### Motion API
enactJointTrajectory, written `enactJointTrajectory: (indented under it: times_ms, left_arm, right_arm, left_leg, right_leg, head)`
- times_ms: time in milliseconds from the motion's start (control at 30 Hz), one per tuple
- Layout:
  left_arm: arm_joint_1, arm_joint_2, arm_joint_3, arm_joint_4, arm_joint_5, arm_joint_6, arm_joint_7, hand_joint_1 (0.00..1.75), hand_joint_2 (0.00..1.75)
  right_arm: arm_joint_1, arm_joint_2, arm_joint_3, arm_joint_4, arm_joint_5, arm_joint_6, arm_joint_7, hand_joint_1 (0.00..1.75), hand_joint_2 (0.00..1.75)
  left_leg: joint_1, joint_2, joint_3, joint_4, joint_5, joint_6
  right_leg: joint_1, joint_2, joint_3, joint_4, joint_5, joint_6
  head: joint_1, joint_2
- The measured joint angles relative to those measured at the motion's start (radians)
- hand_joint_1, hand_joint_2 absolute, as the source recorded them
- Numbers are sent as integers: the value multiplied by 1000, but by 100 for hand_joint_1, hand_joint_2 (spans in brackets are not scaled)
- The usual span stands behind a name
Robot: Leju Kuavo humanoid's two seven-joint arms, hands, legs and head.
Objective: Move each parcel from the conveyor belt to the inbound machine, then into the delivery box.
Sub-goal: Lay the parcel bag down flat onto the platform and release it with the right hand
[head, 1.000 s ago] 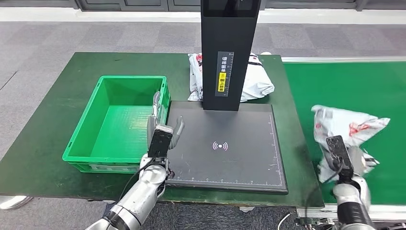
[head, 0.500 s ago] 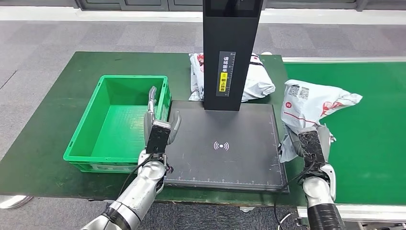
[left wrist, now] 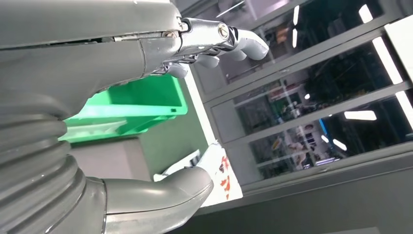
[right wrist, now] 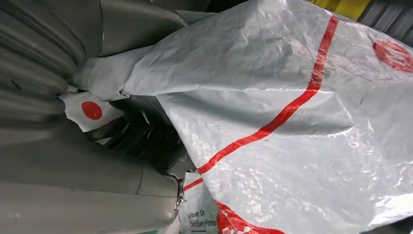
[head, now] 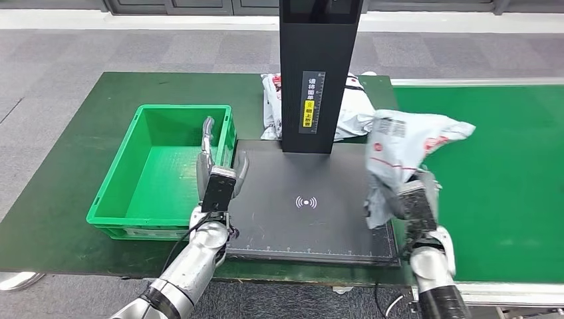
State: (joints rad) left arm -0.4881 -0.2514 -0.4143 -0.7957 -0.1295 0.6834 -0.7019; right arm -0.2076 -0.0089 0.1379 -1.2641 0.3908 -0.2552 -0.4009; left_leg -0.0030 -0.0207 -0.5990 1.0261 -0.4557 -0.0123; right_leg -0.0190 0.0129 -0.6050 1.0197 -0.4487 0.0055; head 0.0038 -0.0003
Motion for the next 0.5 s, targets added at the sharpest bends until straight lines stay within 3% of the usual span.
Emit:
enactJointTrajectory:
  times_ms: [167, 267, 300, 400, 433, 500]
  left_arm:
    - [-6, 8, 0, -17, -18, 1, 0, 0, 175]
    - [-24, 8, 0, -14, -30, -11, 0, 0, 175]
    - [-35, 7, 2, -9, -33, -15, 0, 0, 175]
    - [-68, 5, 21, 16, -50, -25, 0, 0, 175]
    - [-76, 5, 30, 23, -58, -27, 0, 0, 175]
    - [-85, 5, 47, 32, -74, -30, 0, 0, 175]
  right_arm:
    - [-72, 37, 174, 17, -3, 60, 38, 174, 175]
    - [-147, 70, 258, 112, -19, 136, 55, 172, 175]
    - [-166, 77, 282, 153, -25, 171, 48, 160, 175]
    - [-185, 90, 335, 255, -19, 238, 6, 34, 175]
    - [-183, 93, 345, 277, -10, 242, -3, 4, 175]
    - [-181, 97, 357, 307, 10, 243, 0, 0, 175]
  left_leg:
    - [1, 1, 0, 0, 1, -1]
    - [1, 0, 0, 0, 2, -1]
    - [1, -1, 0, 0, 2, -1]
    - [1, -4, 0, 0, 3, 0]
    - [1, -4, -1, 0, 3, 0]
    - [1, -4, -1, 0, 3, 0]
  right_leg:
    - [1, 1, -1, 0, 0, 0]
    - [1, 1, 0, 0, 1, 0]
    - [1, 0, 0, 0, 1, 0]
    - [1, -3, 0, 0, 1, 0]
    - [1, -4, 0, 0, 1, 0]
    - [1, -3, 0, 0, 1, 0]
  head:
    - [0, 0]
    - [0, 0]
    - [0, 0]
    - [0, 0]
    - [0, 0]
    - [0, 0]
